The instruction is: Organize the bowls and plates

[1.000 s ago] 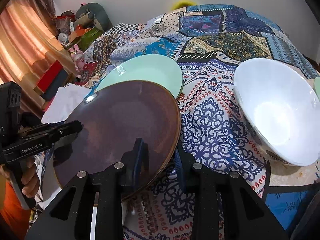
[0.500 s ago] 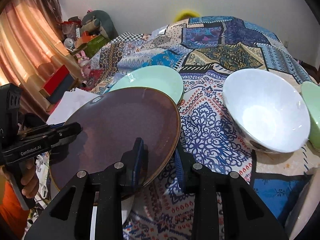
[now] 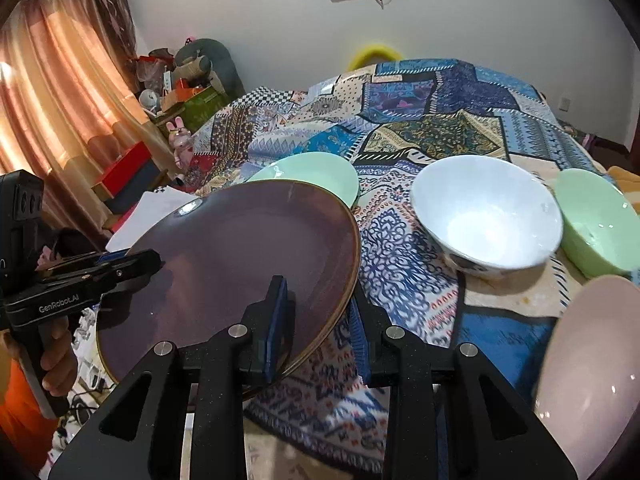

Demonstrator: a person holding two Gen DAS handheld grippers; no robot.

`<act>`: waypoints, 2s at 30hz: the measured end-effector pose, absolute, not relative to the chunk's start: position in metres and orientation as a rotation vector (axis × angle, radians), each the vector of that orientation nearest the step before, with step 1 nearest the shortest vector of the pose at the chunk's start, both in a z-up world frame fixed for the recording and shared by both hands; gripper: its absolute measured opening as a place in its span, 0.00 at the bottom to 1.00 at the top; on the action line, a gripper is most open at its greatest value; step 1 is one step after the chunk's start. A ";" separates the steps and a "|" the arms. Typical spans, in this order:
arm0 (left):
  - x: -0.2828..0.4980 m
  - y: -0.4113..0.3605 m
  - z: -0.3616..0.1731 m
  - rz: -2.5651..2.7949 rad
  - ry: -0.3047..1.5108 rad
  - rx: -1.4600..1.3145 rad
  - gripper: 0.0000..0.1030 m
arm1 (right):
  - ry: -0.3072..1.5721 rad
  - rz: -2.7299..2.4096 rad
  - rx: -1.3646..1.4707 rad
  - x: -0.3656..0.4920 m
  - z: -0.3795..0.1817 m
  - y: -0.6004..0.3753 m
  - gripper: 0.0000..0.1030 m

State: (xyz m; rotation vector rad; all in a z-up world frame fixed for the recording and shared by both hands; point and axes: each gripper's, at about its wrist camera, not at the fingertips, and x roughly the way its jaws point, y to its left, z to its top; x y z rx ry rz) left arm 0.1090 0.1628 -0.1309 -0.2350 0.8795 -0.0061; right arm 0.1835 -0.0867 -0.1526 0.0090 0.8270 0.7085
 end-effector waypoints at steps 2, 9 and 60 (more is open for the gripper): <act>0.102 0.155 -0.128 -0.009 0.872 -0.234 0.30 | 0.818 0.706 0.013 0.177 -0.152 -0.093 0.26; 0.083 0.126 -0.125 -0.027 0.880 -0.221 0.30 | 0.817 0.700 0.024 0.159 -0.153 -0.118 0.26; 0.068 0.016 -0.182 -0.121 1.038 -0.116 0.30 | 0.929 0.576 0.023 0.124 -0.203 -0.211 0.28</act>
